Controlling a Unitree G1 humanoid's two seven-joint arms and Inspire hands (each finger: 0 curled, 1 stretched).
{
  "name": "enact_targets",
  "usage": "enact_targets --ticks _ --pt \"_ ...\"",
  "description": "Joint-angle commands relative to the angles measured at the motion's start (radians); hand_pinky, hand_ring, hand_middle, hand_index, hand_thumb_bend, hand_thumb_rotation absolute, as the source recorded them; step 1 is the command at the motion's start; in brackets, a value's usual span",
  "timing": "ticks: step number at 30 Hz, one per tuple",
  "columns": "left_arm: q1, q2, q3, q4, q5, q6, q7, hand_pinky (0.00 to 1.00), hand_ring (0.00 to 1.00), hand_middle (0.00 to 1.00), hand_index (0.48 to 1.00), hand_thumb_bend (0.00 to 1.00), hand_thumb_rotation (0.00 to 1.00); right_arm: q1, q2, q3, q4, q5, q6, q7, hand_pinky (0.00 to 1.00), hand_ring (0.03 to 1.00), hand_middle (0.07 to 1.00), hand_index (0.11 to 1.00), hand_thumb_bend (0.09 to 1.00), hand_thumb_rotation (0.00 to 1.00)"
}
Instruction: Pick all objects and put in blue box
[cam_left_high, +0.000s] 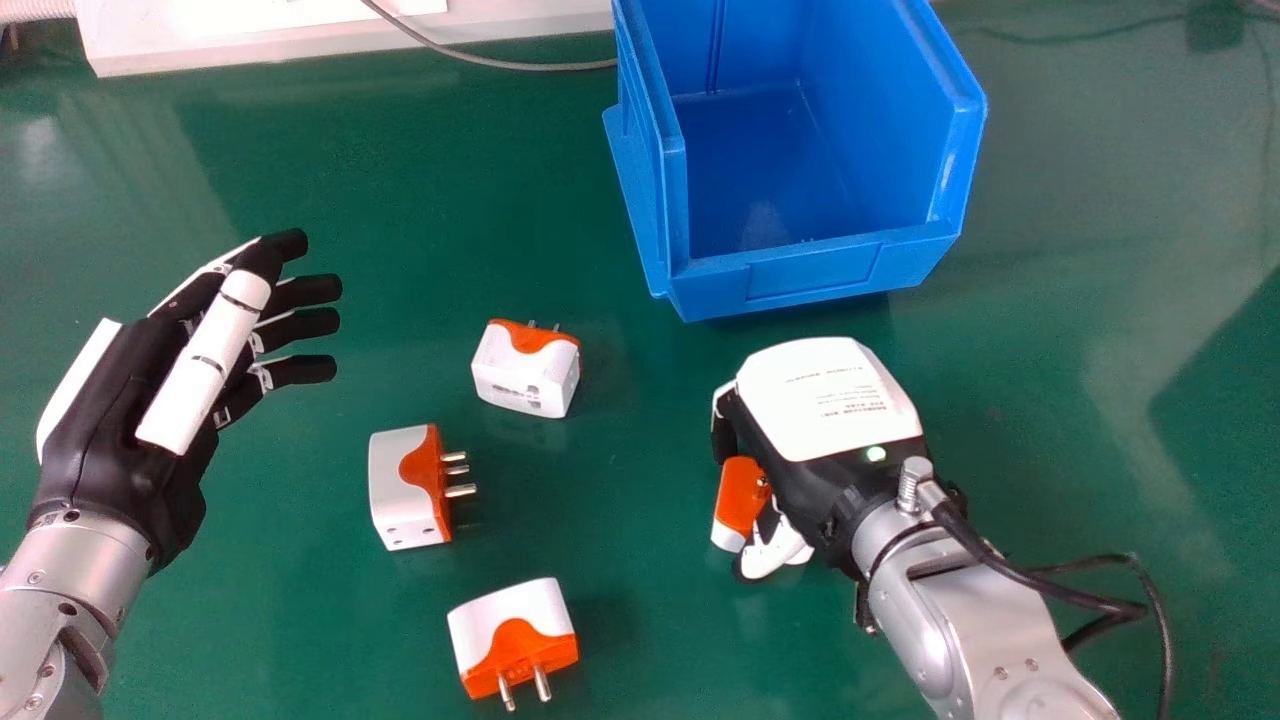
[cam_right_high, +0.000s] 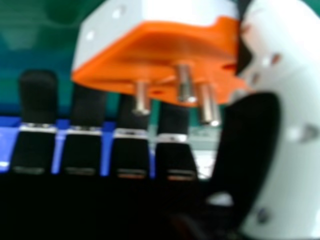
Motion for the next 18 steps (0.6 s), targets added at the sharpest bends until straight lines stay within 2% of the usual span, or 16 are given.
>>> enact_targets --ticks 1,6,9,11,15,18 --pt "-0.008 0.016 0.013 -0.022 -0.011 -0.004 -0.003 0.7 0.78 0.78 0.835 0.52 0.76 0.048 -0.035 -0.003 0.057 0.012 -0.009 0.0 0.34 0.41 0.479 0.553 0.517 0.0" --pt "-0.012 0.016 0.01 -0.02 -0.008 -0.004 -0.001 0.7 0.78 0.78 0.835 0.52 0.76 0.049 -0.038 -0.03 0.058 0.046 -0.035 -0.049 0.3 0.407 0.483 0.539 0.517 0.0" --pt "-0.014 0.018 0.009 -0.019 -0.008 -0.002 -0.001 0.7 0.78 0.78 0.834 0.52 0.76 0.045 -0.034 -0.04 0.067 0.062 -0.043 -0.065 0.19 0.261 0.477 0.509 0.522 0.0" --pt "-0.014 0.018 0.01 -0.018 -0.008 -0.003 -0.002 0.7 0.78 0.78 0.834 0.52 0.76 0.045 -0.034 -0.043 0.074 0.07 -0.049 -0.082 0.17 0.238 0.475 0.502 0.523 0.0" --pt "-0.018 0.02 0.009 -0.014 -0.007 -0.004 -0.003 0.7 0.78 0.78 0.834 0.52 0.76 0.047 -0.037 -0.051 0.072 0.073 -0.053 -0.101 0.2 0.284 0.487 0.51 0.517 0.0" --pt "-0.016 0.02 0.007 -0.027 -0.008 0.005 -0.001 0.7 0.78 0.78 0.834 0.52 0.76 0.045 -0.04 -0.056 0.064 0.075 -0.049 -0.093 0.26 0.338 0.503 0.484 0.51 0.0"
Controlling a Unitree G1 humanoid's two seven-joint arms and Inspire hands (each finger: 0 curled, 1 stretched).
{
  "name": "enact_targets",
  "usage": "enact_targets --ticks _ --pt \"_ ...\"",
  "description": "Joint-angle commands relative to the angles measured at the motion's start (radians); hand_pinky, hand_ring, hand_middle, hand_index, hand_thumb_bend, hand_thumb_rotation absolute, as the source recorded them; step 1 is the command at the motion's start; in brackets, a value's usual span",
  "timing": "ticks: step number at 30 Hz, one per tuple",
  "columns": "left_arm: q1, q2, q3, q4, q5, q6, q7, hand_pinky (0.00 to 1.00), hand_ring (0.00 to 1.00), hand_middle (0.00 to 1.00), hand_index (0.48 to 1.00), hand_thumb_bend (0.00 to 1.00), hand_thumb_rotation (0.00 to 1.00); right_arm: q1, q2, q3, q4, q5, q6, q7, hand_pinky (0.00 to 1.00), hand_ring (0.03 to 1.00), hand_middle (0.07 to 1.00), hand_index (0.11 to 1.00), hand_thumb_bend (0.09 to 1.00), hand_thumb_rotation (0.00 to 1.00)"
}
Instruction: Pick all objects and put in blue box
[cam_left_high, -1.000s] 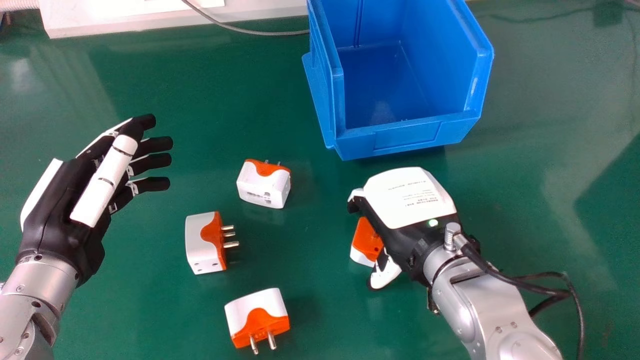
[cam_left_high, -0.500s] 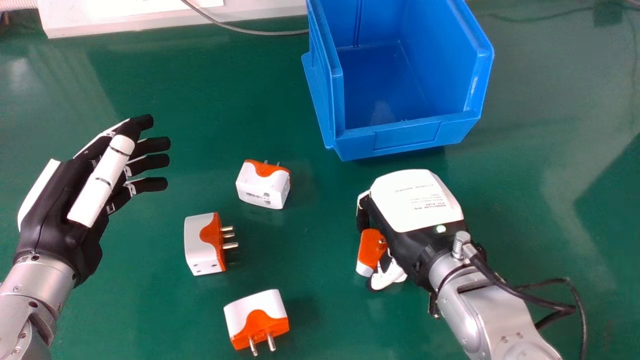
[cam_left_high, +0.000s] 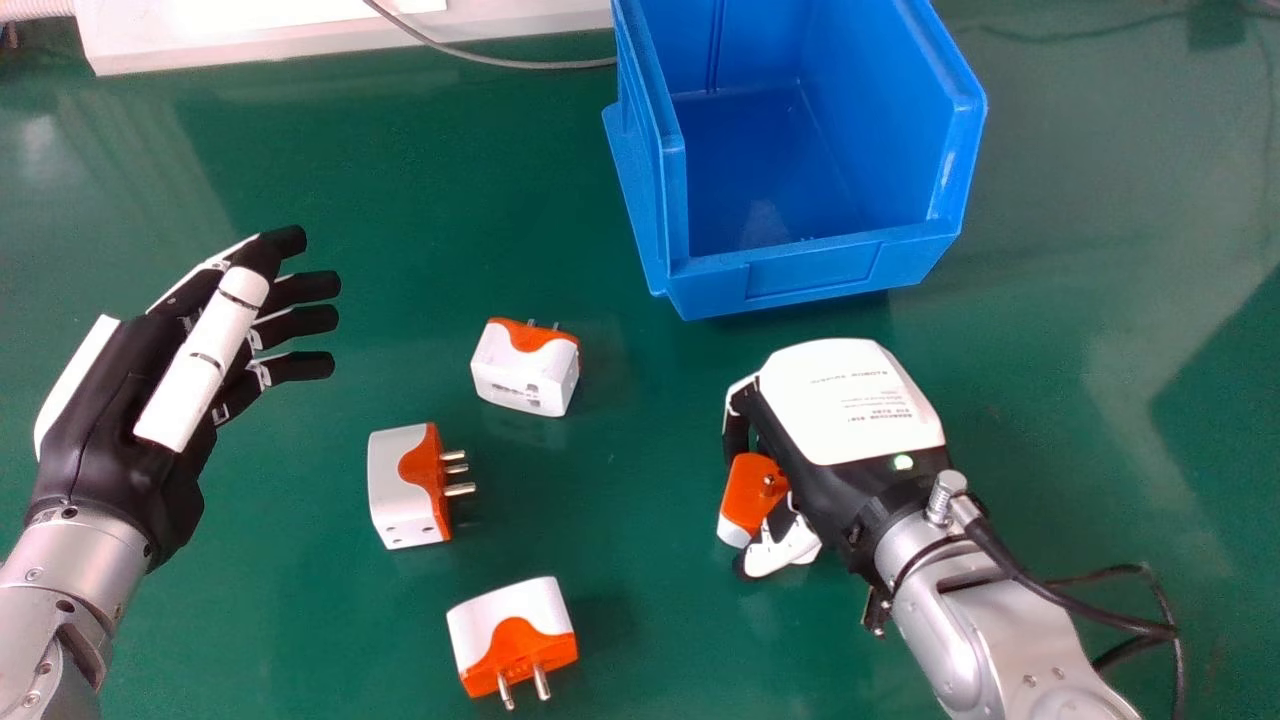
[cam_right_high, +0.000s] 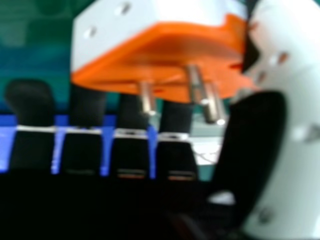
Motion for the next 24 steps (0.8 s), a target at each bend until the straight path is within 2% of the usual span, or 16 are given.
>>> enact_targets --ticks 1,11,19,24 --pt "-0.012 0.017 0.007 -0.025 -0.008 0.001 -0.002 0.7 0.78 0.78 0.834 0.52 0.76 0.025 -0.027 -0.011 0.03 -0.004 0.018 0.019 0.26 0.338 0.503 0.484 0.51 0.0" --pt "-0.012 0.02 0.008 -0.007 -0.006 -0.009 -0.01 0.7 0.78 0.78 0.833 0.51 0.75 0.068 -0.002 -0.083 -0.074 0.056 0.043 0.022 0.31 0.406 0.523 0.469 0.5 0.0" --pt "-0.004 0.022 0.012 -0.024 -0.01 0.0 -0.012 0.7 0.78 0.78 0.832 0.51 0.75 0.111 0.038 -0.142 -0.207 0.115 0.112 0.073 0.33 0.434 0.532 0.488 0.494 0.0" --pt "0.002 0.022 0.015 -0.034 -0.011 0.003 -0.016 0.7 0.78 0.78 0.832 0.5 0.74 0.127 0.03 -0.154 -0.258 0.112 0.1 0.053 0.33 0.443 0.531 0.491 0.493 0.0"
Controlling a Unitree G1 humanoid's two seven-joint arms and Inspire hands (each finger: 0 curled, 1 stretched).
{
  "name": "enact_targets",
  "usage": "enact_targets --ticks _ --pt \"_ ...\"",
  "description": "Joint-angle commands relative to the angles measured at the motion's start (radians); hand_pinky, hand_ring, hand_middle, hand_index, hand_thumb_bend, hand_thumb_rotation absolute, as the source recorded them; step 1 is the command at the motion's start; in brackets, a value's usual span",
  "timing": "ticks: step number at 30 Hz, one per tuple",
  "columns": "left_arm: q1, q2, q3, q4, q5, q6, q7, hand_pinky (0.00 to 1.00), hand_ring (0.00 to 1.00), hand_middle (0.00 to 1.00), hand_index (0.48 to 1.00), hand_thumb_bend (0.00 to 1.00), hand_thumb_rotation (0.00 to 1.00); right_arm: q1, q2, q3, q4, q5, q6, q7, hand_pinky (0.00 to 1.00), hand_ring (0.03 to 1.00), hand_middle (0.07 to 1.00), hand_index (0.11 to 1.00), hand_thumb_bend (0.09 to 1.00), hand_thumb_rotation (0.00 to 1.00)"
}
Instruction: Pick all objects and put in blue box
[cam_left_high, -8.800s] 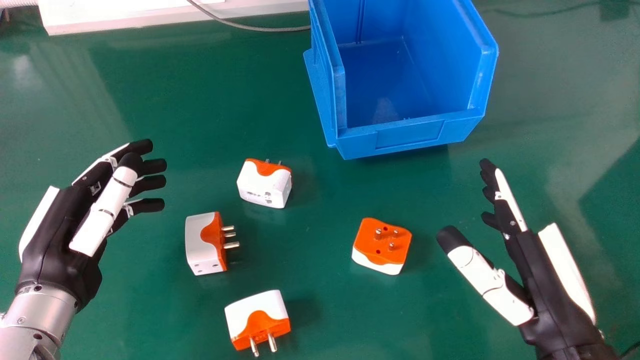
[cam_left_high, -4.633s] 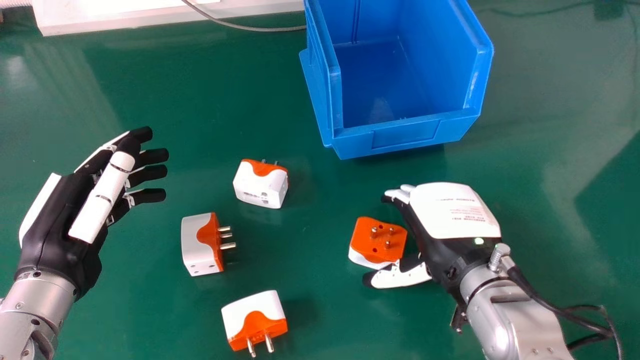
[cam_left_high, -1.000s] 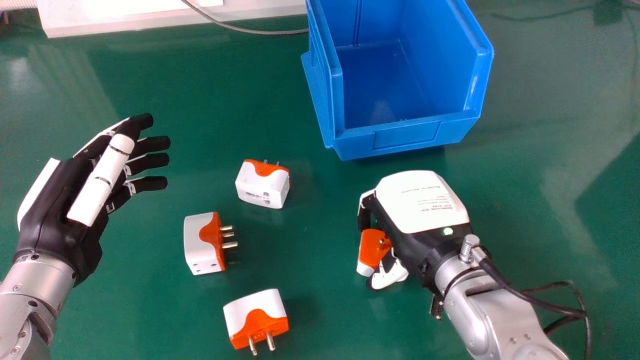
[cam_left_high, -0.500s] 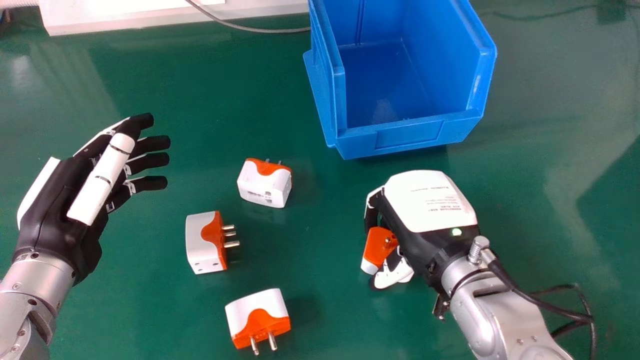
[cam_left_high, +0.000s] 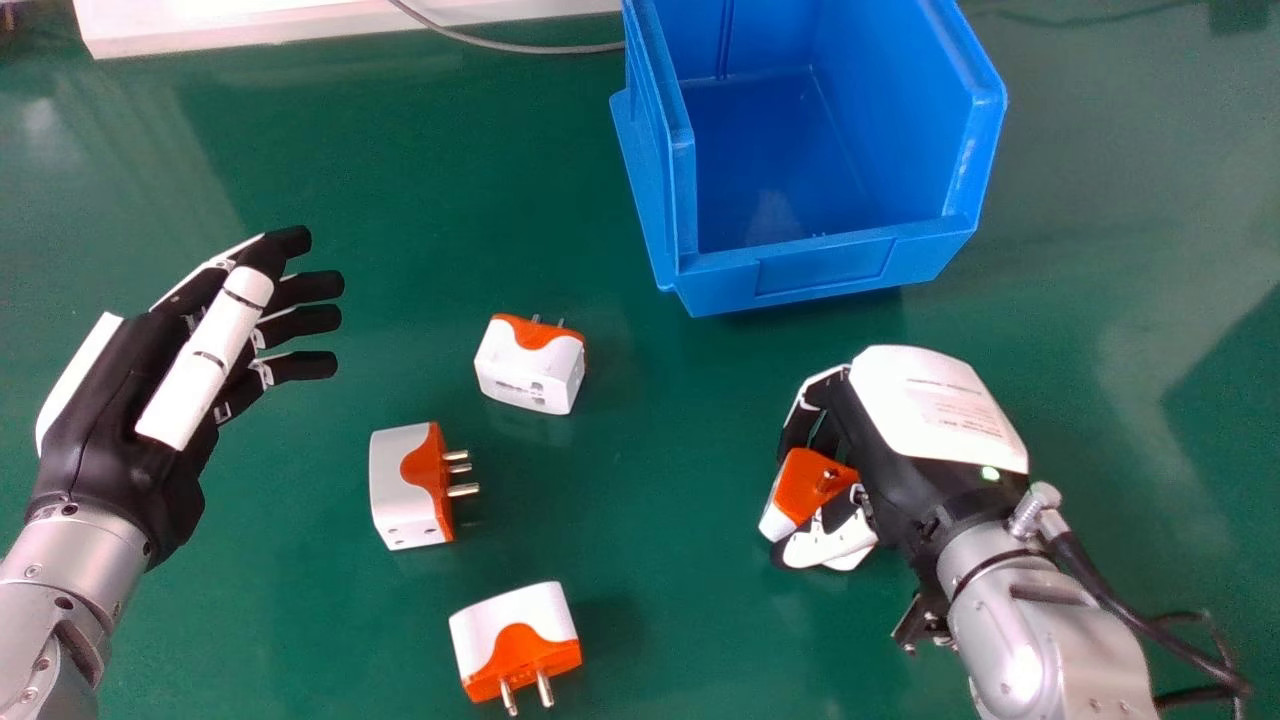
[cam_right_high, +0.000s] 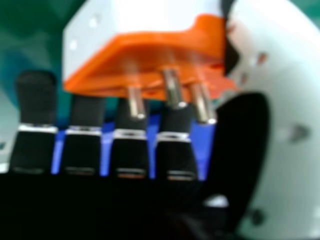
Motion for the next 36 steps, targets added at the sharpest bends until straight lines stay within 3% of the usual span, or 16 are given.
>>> enact_targets --ticks 1,7,12,18,22,24,29,34,36 --pt "0.004 0.016 0.015 -0.027 -0.011 -0.002 -0.002 0.7 0.78 0.78 0.831 0.5 0.74 -0.003 -0.011 -0.014 -0.054 -0.019 -0.014 -0.025 0.33 0.444 0.531 0.492 0.492 0.0" --pt "0.005 0.014 0.018 -0.035 -0.013 0.007 -0.005 0.7 0.78 0.78 0.831 0.5 0.72 0.026 -0.017 -0.031 -0.164 -0.045 0.0 -0.01 0.33 0.443 0.536 0.486 0.492 0.0" --pt "0.003 0.014 0.02 -0.029 -0.011 0.007 -0.007 0.71 0.78 0.78 0.831 0.5 0.71 0.062 0.008 -0.052 -0.237 -0.043 0.01 -0.024 0.33 0.436 0.54 0.489 0.491 0.0" --pt "0.003 0.012 0.02 -0.033 -0.009 0.011 -0.003 0.71 0.78 0.78 0.83 0.5 0.69 0.094 0.034 -0.066 -0.319 -0.06 0.012 -0.029 0.33 0.43 0.541 0.489 0.491 0.0" --pt "0.005 0.01 0.02 -0.049 -0.01 0.021 0.003 0.71 0.79 0.78 0.83 0.5 0.69 0.095 0.04 -0.083 -0.388 -0.082 0.001 -0.022 0.33 0.428 0.541 0.499 0.491 0.0" --pt "0.001 0.01 0.019 -0.04 -0.007 0.018 0.004 0.71 0.79 0.78 0.83 0.5 0.69 0.082 0.046 -0.092 -0.42 -0.093 -0.001 -0.013 0.33 0.428 0.539 0.507 0.49 0.0" --pt "0.003 0.008 0.012 -0.072 -0.004 0.038 0.015 0.71 0.79 0.78 0.829 0.5 0.68 0.026 0.058 -0.112 -0.458 -0.117 -0.006 0.018 0.32 0.427 0.536 0.519 0.49 0.0" --pt "-0.006 0.008 0.006 -0.045 0.002 0.023 0.016 0.71 0.78 0.78 0.829 0.5 0.68 -0.063 0.047 -0.149 -0.426 -0.117 -0.02 0.028 0.33 0.429 0.535 0.512 0.491 0.0" --pt "-0.01 0.007 0.003 -0.044 0.003 0.024 0.017 0.71 0.78 0.77 0.829 0.5 0.68 -0.112 0.036 -0.169 -0.393 -0.109 -0.029 0.024 0.33 0.43 0.535 0.508 0.491 0.0"
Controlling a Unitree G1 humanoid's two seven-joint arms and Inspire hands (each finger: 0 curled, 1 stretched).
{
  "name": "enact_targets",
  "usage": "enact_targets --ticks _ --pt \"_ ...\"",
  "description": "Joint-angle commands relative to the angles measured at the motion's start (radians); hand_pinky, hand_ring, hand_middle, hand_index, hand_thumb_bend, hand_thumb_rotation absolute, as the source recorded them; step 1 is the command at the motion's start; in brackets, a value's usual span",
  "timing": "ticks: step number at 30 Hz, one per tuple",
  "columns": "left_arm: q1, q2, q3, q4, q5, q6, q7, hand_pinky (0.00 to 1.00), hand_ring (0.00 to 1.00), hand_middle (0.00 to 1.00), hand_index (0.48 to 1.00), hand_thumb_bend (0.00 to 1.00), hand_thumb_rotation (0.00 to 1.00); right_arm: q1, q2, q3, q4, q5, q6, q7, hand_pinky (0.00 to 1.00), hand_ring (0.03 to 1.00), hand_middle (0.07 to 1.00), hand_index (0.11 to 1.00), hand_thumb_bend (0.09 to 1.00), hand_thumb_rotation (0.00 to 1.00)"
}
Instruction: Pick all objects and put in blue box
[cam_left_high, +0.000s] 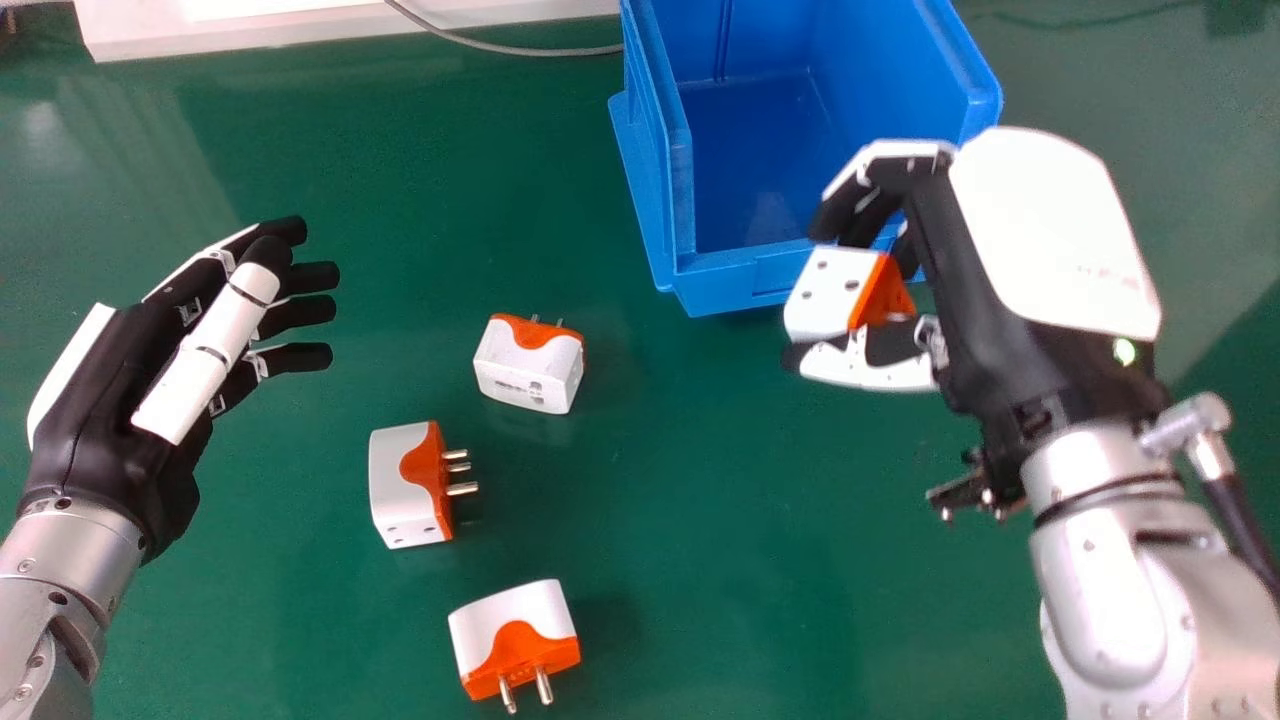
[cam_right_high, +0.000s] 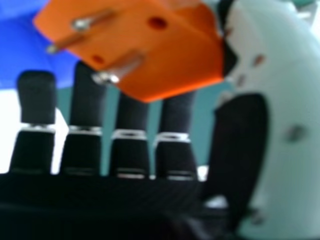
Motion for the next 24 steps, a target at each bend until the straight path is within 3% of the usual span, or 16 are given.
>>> enact_targets --ticks 1,2,15,20,24 --pt "-0.011 0.007 -0.001 -0.01 -0.001 -0.011 0.003 0.71 0.78 0.77 0.829 0.5 0.68 -0.076 -0.013 -0.034 0.016 -0.004 -0.021 -0.011 0.33 0.43 0.535 0.508 0.491 0.0" --pt "-0.01 0.007 -0.002 -0.015 -0.001 -0.009 0.004 0.71 0.78 0.77 0.829 0.5 0.68 -0.102 -0.017 -0.042 0.033 0.0 -0.026 -0.01 0.33 0.43 0.534 0.507 0.492 0.0" --pt "-0.02 0.009 -0.007 0.03 0.002 -0.037 -0.005 0.71 0.78 0.78 0.827 0.5 0.68 -0.567 -0.062 -0.077 0.501 0.093 -0.069 -0.044 0.32 0.415 0.527 0.521 0.49 0.0" --pt "-0.001 0.006 -0.004 0.007 -0.003 -0.033 -0.003 0.71 0.78 0.78 0.826 0.5 0.68 -0.683 -0.077 -0.046 0.646 0.077 -0.061 -0.072 0.32 0.417 0.523 0.523 0.49 0.0" --pt "0.008 0.009 -0.002 -0.002 -0.005 -0.032 -0.006 0.71 0.78 0.78 0.825 0.5 0.67 -0.661 -0.079 -0.031 0.614 0.065 -0.03 -0.069 0.32 0.422 0.524 0.542 0.488 0.0"
